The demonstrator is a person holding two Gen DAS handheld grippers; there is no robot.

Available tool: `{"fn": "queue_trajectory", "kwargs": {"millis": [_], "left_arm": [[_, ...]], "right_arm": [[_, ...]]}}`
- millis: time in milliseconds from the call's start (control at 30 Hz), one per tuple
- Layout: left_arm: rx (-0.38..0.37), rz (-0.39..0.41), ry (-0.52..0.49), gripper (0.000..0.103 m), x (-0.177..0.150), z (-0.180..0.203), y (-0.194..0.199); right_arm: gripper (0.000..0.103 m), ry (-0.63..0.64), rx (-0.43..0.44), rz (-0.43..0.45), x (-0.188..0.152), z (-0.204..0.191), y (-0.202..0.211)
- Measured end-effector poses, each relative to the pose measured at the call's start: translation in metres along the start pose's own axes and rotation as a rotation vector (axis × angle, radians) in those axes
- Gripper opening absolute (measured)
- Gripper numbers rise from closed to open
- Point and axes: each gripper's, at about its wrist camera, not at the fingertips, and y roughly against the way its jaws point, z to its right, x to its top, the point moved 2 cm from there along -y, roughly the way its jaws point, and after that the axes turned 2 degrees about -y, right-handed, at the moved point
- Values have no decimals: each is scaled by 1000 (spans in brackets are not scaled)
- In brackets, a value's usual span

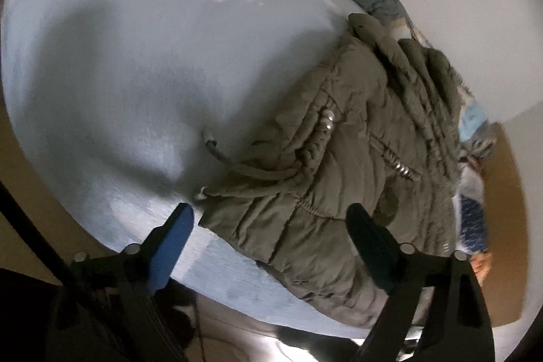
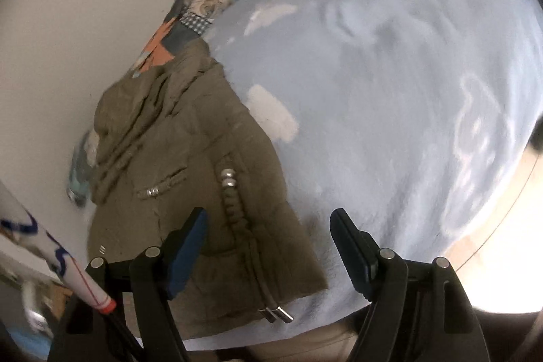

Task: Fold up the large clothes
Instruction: 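Grasp the olive jacket hem with both grippers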

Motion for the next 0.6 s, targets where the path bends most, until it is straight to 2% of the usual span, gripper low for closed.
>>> {"fn": "queue_trajectory", "kwargs": {"millis": [133, 333, 400, 467, 600], "left_arm": [[-39, -8, 58, 89, 0, -6, -2], [-64, -7, 158, 89, 4, -24, -7], [-73, -20, 177, 85, 4, -25, -12], [-81, -30, 174, 83, 2, -24, -16], [-69, -35, 101, 81, -3, -7, -25]], "right_arm": [[68, -69, 35, -35, -5, 6, -7], [68, -117, 26, -28, -4, 16, -9], [68, -135, 23, -28, -3, 20, -10], [68, -157, 26, -30, -3, 25, -11], [68, -193, 40, -35, -1, 32, -14]]}}
